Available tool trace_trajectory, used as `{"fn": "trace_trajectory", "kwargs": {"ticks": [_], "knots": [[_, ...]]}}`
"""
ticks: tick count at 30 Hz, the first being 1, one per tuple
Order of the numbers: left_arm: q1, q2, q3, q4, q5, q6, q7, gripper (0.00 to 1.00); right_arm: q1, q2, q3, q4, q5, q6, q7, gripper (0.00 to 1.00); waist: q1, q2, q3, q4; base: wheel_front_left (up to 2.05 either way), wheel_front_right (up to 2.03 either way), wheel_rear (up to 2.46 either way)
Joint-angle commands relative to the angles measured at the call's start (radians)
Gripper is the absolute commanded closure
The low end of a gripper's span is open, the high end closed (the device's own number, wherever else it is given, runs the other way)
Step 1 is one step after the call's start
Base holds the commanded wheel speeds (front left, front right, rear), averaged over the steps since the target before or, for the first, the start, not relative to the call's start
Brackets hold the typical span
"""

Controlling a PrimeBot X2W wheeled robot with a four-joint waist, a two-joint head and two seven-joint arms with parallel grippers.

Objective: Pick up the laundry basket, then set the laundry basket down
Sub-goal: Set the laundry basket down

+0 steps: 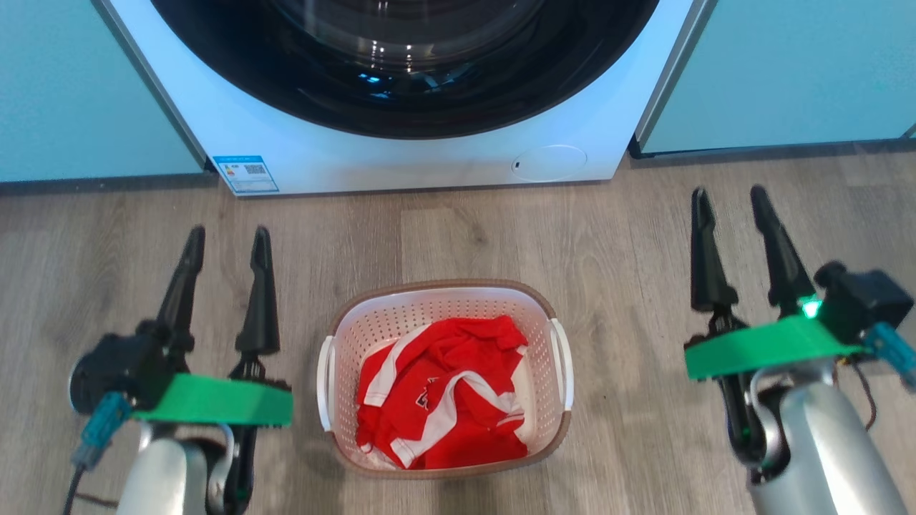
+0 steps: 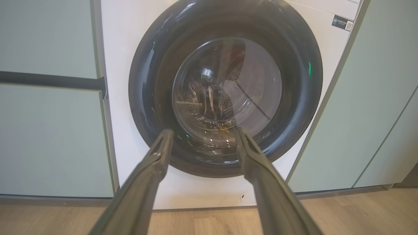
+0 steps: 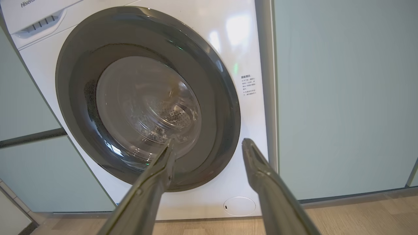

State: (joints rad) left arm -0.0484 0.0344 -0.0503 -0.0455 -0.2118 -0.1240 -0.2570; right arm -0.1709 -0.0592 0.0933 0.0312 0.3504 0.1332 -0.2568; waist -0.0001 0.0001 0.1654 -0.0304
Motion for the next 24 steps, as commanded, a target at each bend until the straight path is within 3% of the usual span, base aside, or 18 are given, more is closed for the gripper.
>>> {"fn": "trace_trajectory", "kwargs": {"ticks": [1,12,24], "knots": [[-0.007,0.016,0.037,-0.031,-0.003,-0.004,-0.005,0.00,0.002,0.009,0.018,-0.047,-0.014,-0.002,-0.005,0.00,0.0001,-0.0001,-0.007,0.000,0.00,0.00,0.00],[0.073,0.016,0.008,0.020,-0.018,-0.006,-0.005,0.00,0.119,0.009,-0.005,-0.036,-0.005,-0.002,-0.005,0.00,0.0001,-0.0001,-0.042,-0.002,0.00,0.00,0.00],[0.085,0.016,-0.002,0.051,-0.026,-0.007,-0.005,0.00,0.124,0.009,0.007,-0.007,-0.012,-0.002,-0.005,0.00,0.0001,-0.0001,-0.058,-0.012,0.00,0.00,0.00]]}}
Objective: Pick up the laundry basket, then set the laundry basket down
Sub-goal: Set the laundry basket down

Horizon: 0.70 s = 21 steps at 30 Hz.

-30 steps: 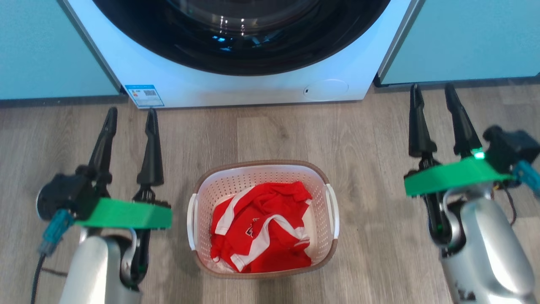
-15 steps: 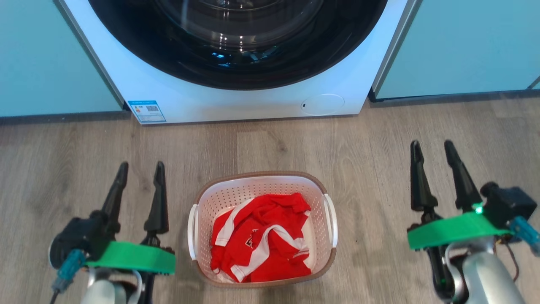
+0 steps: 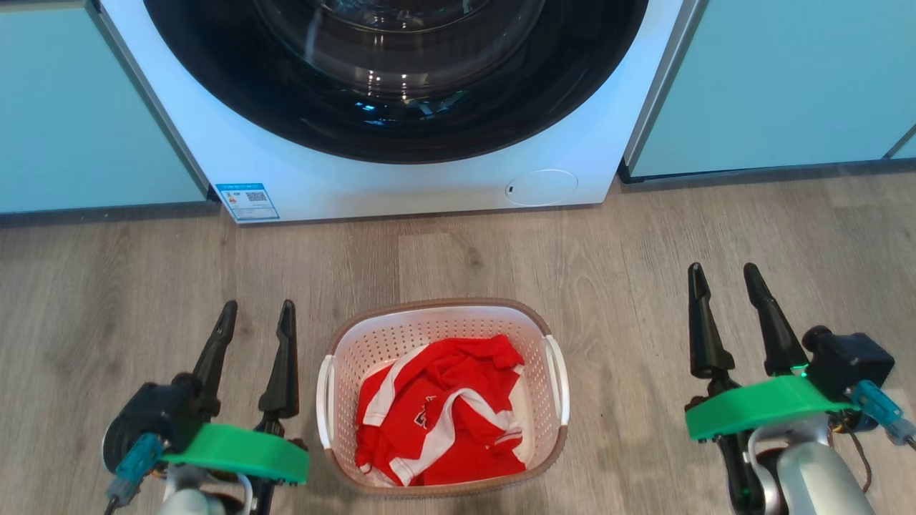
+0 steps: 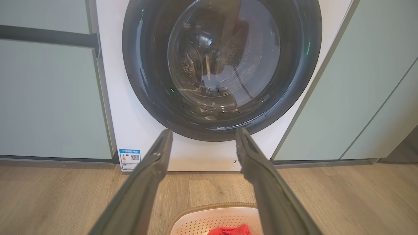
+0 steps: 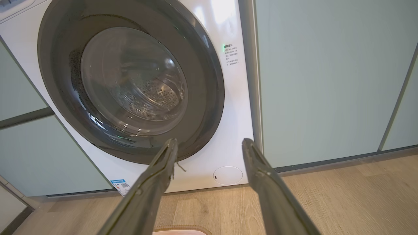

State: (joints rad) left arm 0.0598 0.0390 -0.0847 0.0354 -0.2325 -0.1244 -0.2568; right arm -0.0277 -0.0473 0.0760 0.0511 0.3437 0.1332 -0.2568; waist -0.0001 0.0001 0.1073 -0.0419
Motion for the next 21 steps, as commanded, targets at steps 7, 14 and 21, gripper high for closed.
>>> {"fn": "trace_trajectory", "kwargs": {"ticks": [7,14,21], "knots": [[-0.022,0.011,0.029,-0.038,-0.018,-0.006,-0.005,0.00,-0.019,-0.003,0.025,-0.026,-0.008,-0.002,-0.005,0.00,0.0001,-0.0001,0.000,0.000,0.00,0.00,0.00],[-0.023,0.011,0.025,-0.035,-0.024,-0.006,-0.005,0.00,-0.020,-0.003,0.027,-0.023,-0.007,-0.002,-0.005,0.00,0.0001,-0.0001,0.001,0.000,0.00,0.00,0.00],[-0.022,0.011,0.022,-0.033,-0.026,-0.006,-0.005,0.00,-0.022,-0.003,0.030,-0.021,-0.006,-0.002,-0.005,0.00,0.0001,-0.0001,0.001,0.000,0.00,0.00,0.00]]}}
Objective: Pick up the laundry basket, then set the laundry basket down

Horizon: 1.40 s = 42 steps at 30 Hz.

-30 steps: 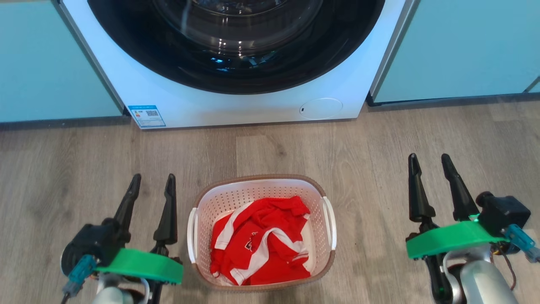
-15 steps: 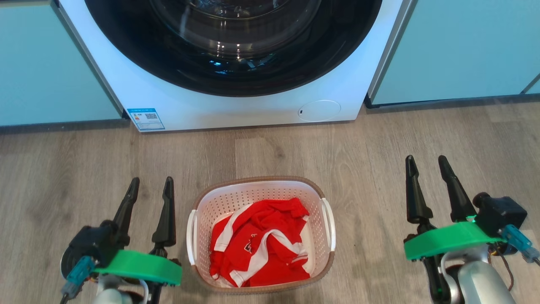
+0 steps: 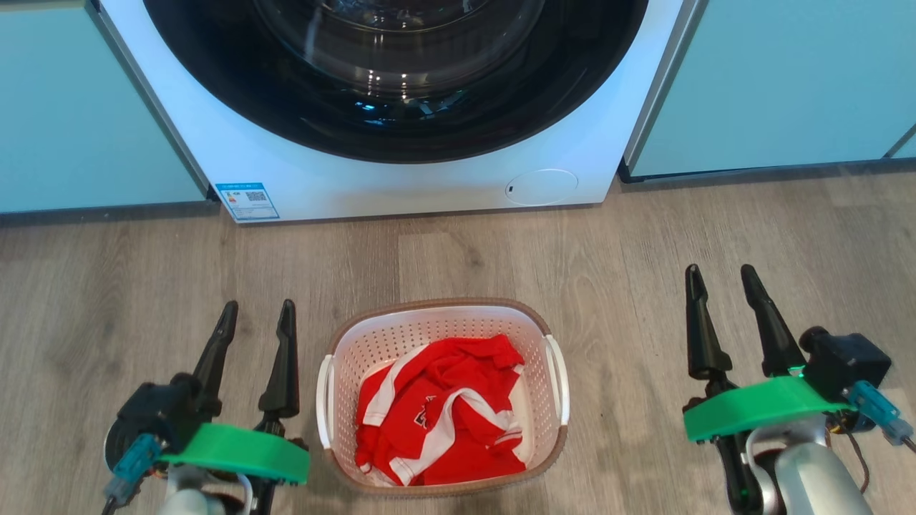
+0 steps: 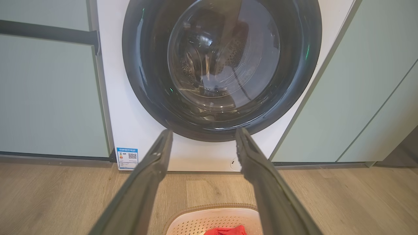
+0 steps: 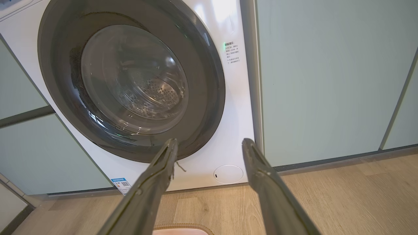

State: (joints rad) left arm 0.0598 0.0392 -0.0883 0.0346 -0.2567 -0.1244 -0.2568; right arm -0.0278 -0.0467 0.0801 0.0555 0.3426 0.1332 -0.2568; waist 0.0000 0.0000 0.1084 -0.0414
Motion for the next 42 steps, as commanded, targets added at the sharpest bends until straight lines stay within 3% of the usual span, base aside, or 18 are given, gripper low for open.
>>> {"fn": "trace_trajectory", "kwargs": {"ticks": [1,14,15,19,42], "knots": [[-0.022,0.011,0.025,-0.032,-0.002,-0.006,-0.005,0.00,-0.022,-0.004,0.026,-0.025,-0.005,-0.002,-0.005,0.00,0.0000,0.0000,0.000,0.000,0.00,0.00,0.00],[-0.027,0.011,0.021,-0.030,-0.017,-0.006,-0.005,0.00,-0.022,-0.004,0.022,-0.017,-0.004,-0.002,-0.005,0.00,0.0000,0.0000,0.004,0.007,0.00,0.00,0.00],[0.000,0.001,-0.003,0.001,-0.012,0.000,0.000,1.00,0.000,0.000,0.001,0.011,0.000,0.000,0.000,1.00,0.0000,0.0000,0.004,0.007,0.00,0.00,0.00],[0.009,-0.007,-0.004,0.056,-0.018,0.001,0.001,1.00,0.009,0.003,0.006,0.063,0.006,0.000,0.002,1.00,0.0000,0.0000,0.004,0.008,0.00,0.00,0.00],[-0.024,0.012,0.013,0.086,-0.283,0.000,0.052,1.00,-0.007,-0.015,-0.009,0.086,0.258,0.000,0.052,1.00,0.0000,0.0000,-0.016,0.014,0.00,0.00,0.00]]}}
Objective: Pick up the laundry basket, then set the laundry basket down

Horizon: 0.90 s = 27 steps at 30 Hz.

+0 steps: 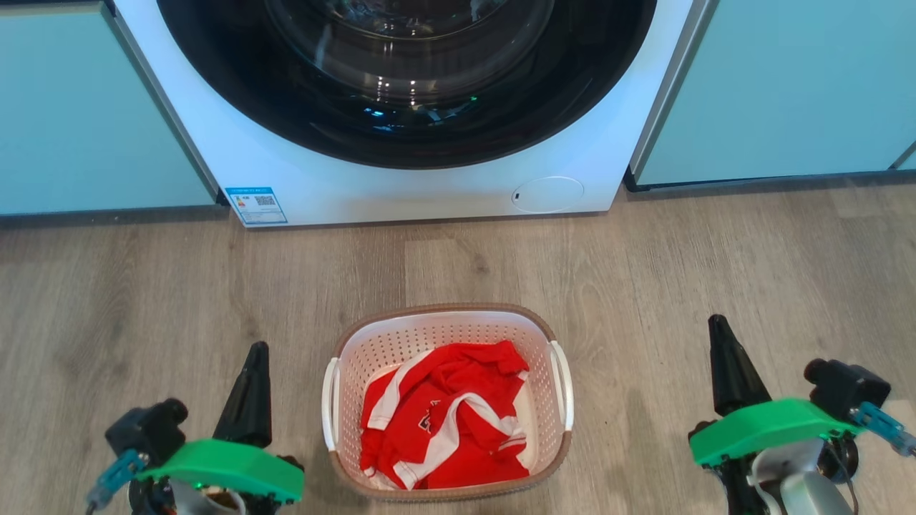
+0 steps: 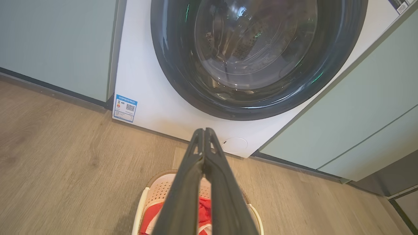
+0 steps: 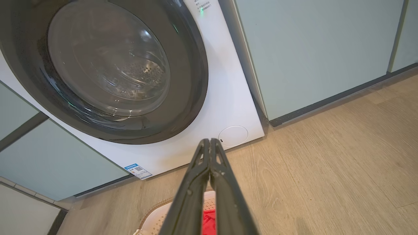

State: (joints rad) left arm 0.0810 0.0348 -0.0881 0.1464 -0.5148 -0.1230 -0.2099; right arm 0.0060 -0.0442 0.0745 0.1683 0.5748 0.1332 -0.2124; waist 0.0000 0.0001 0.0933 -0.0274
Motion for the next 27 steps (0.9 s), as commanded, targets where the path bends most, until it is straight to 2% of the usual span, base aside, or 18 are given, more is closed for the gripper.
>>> {"fn": "trace_trajectory", "kwargs": {"ticks": [1,27], "knots": [[-0.046,0.017,0.013,-0.024,-0.036,-0.001,0.008,1.00,-0.041,-0.018,-0.004,-0.026,0.036,0.000,0.010,1.00,0.0000,-0.0001,-0.002,0.001,0.00,0.00,0.00],[-0.081,0.031,0.041,0.004,-0.315,-0.003,0.071,1.00,-0.058,-0.028,-0.032,-0.002,0.300,-0.001,0.074,1.00,0.0000,-0.0001,-0.024,0.007,0.00,0.00,0.00]]}}
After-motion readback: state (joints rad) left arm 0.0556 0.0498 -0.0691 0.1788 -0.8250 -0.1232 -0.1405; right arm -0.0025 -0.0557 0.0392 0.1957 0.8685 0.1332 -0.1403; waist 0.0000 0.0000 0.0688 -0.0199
